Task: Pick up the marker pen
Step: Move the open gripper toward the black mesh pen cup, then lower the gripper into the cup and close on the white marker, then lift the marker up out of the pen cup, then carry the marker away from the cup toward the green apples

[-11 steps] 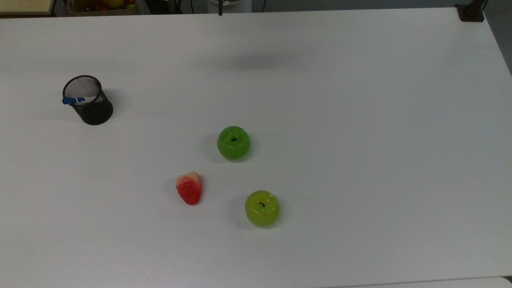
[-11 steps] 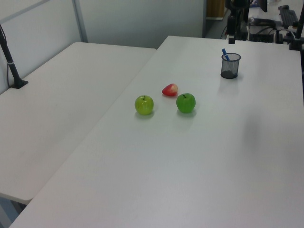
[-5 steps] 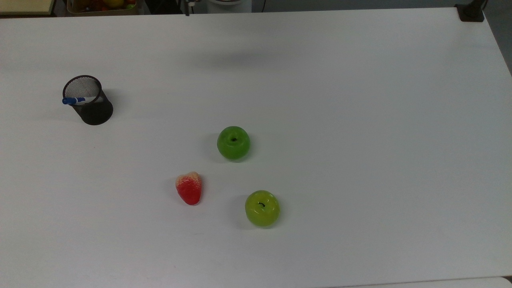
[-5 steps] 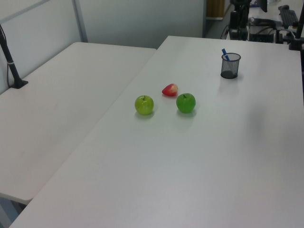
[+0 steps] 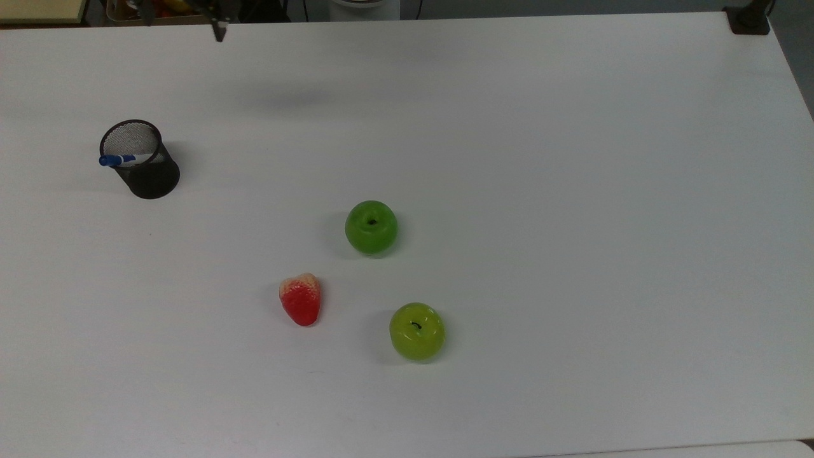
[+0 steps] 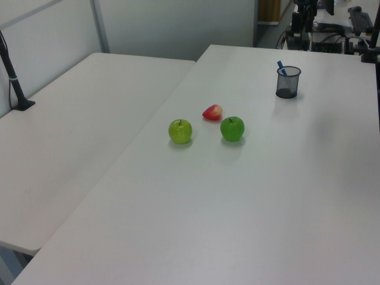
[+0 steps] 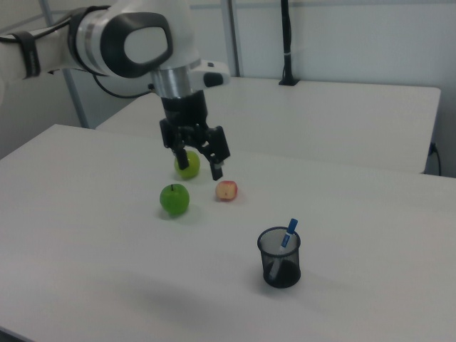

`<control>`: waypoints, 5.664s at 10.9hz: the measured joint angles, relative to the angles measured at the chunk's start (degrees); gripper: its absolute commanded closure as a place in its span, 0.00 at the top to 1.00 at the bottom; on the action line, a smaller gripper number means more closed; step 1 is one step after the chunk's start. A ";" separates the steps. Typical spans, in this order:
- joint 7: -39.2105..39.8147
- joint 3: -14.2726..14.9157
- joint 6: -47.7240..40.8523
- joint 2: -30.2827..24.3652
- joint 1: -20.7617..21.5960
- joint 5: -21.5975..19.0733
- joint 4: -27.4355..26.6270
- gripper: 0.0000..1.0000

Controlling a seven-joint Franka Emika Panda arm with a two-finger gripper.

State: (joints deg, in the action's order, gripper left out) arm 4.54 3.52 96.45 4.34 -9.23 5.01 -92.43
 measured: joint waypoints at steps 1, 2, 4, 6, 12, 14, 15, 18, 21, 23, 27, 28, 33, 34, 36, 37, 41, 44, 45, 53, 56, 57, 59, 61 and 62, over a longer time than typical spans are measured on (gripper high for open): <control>0.55 0.01 1.93 0.61 -1.31 0.00 -0.01 1.00; 0.62 0.01 3.65 1.36 -2.19 0.02 -0.02 1.00; 0.63 0.02 7.27 2.81 -3.61 0.14 -0.03 1.00; 0.77 0.03 11.72 4.42 -5.63 0.15 -0.09 1.00; 0.92 0.04 24.22 11.53 -9.25 0.15 -0.13 1.00; 0.92 0.03 27.32 13.78 -9.55 0.15 -0.14 1.00; 0.92 0.03 28.82 14.88 -9.66 0.15 -0.15 0.95; 0.92 0.02 32.95 18.10 -9.80 0.15 -0.17 0.70; 0.92 -0.02 34.12 19.43 -9.79 0.15 -0.17 0.52; 0.92 -0.11 34.12 19.53 -9.77 0.15 -0.17 0.44; 0.92 -0.13 34.12 19.56 -9.73 0.15 -0.18 0.14; 0.92 -0.14 34.12 19.57 -9.73 0.15 -0.18 0.07; 0.92 -0.16 34.13 19.56 -9.66 0.15 -0.16 0.00; 0.92 -0.16 34.13 19.56 -9.66 0.15 -0.16 0.00; 0.92 -0.16 34.13 19.56 -9.66 0.15 -0.15 0.00; 0.92 -0.16 34.13 19.56 -9.66 0.15 -0.15 0.00; 0.92 -0.16 34.13 17.98 -9.88 0.04 0.44 0.00; 0.92 -0.17 34.13 14.27 -9.92 -0.01 0.63 0.00; 0.90 -0.19 34.08 12.79 -9.90 -0.02 0.64 0.00; 0.72 -0.90 31.91 6.81 -9.30 -0.47 0.70 0.00; -1.38 -3.74 24.61 6.82 -5.46 -0.61 0.73 0.00; -1.73 -4.35 21.41 6.75 -3.51 -0.61 0.79 0.00; -2.07 -5.39 13.74 6.29 0.64 -0.65 0.98 0.00; -5.08 -6.09 8.73 6.03 5.15 -0.69 1.09 0.00; -6.46 -6.29 6.79 6.15 7.42 -1.29 1.03 0.00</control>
State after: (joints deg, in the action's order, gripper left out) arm -1.92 -2.77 103.24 10.49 -1.81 3.72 -91.40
